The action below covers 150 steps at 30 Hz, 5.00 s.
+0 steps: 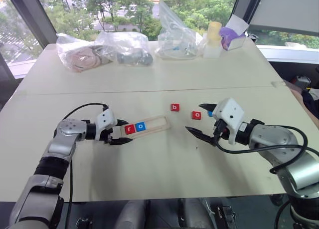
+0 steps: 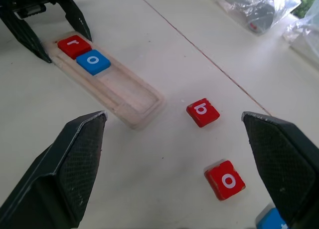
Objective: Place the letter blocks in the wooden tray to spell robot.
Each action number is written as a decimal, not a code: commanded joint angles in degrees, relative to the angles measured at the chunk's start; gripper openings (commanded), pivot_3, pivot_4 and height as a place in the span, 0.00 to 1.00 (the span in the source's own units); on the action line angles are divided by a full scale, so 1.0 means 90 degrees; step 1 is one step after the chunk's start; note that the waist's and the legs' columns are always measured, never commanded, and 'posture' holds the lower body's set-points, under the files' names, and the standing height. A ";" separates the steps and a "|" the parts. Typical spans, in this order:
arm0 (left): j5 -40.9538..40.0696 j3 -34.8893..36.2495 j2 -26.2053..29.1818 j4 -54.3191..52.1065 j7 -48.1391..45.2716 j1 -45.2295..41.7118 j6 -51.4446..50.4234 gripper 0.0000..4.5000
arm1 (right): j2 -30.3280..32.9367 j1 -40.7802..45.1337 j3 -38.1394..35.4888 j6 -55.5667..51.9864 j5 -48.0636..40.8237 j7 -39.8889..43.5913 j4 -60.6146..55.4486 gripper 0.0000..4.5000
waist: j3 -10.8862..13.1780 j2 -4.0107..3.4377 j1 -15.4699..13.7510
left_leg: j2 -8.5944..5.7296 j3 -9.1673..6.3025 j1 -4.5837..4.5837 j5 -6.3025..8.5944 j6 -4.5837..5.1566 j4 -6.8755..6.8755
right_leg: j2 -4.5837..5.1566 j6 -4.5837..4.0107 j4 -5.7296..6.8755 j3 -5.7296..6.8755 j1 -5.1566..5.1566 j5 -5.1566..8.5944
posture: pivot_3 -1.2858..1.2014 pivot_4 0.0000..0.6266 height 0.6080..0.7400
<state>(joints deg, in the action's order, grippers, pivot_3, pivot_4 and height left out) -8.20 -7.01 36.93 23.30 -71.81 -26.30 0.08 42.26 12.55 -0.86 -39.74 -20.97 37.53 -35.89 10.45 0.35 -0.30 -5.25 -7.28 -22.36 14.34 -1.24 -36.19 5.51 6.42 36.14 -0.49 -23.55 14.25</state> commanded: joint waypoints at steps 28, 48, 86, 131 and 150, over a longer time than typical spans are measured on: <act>-0.0168 -0.0811 0.0178 -0.2449 -0.0383 0.1556 -0.0418 0.80 | 0.0035 0.0275 0.0063 -0.0021 -0.0021 0.0039 -0.0077 1.00 | -0.0001 -0.0003 -0.0042 | 0.0000 0.0001 -0.0003 0.0001 0.0001 0.0003 | 0.0008 -0.0001 -0.0007 -0.0004 -0.0001 0.0001 | 0.52 0.24 1.00; -0.0994 0.0689 0.1190 -0.3715 0.0282 0.2867 -0.1070 0.99 | -0.3024 0.2640 0.1057 -0.2043 0.1054 -0.2511 0.3090 1.00 | -0.0003 -0.0008 0.0150 | 0.0010 0.0003 -0.0009 -0.0007 -0.0013 0.0028 | -0.0006 -0.0020 0.0010 -0.0028 -0.0045 -0.0010 | 0.52 0.24 1.00; -0.1472 0.0792 0.0841 -0.4934 0.1279 0.3044 -0.1945 1.00 | -0.2830 0.2529 0.1218 -0.3239 0.1578 -0.2229 0.2614 0.26 | -0.0007 -0.0011 0.0159 | 0.0023 0.0023 -0.0015 -0.0014 -0.0023 0.0021 | -0.0040 -0.0041 0.0021 -0.0046 -0.0061 -0.0026 | 0.52 0.24 1.00; -0.2005 0.0965 0.0916 -0.5305 0.0757 0.2851 -0.1997 1.00 | 0.1628 0.0849 0.1531 0.3298 0.1197 0.3870 0.3830 0.99 | 0.0012 0.0010 0.0104 | 0.0063 0.0084 -0.0007 0.0001 0.0001 0.0003 | -0.0051 -0.0029 -0.0008 -0.0071 -0.0042 -0.0022 | 0.52 0.24 1.00; -0.2202 0.1130 0.1132 -0.5670 0.1022 0.2968 -0.2336 1.00 | 0.0588 0.1423 0.1595 0.2134 0.0734 0.3902 0.2433 0.25 | 0.0013 0.0009 0.0122 | 0.0065 0.0084 -0.0009 0.0001 -0.0001 0.0001 | -0.0049 -0.0036 -0.0004 -0.0081 -0.0048 -0.0025 | 0.52 0.24 1.00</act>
<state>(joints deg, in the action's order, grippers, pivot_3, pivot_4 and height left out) -26.99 1.65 46.71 -25.80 -63.00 0.50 -20.93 48.51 23.83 13.42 -17.51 -12.11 73.34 -9.02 10.57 0.43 0.80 -4.66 -6.52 -22.44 14.35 -1.25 -36.18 5.06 6.09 36.10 -1.22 -23.99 14.03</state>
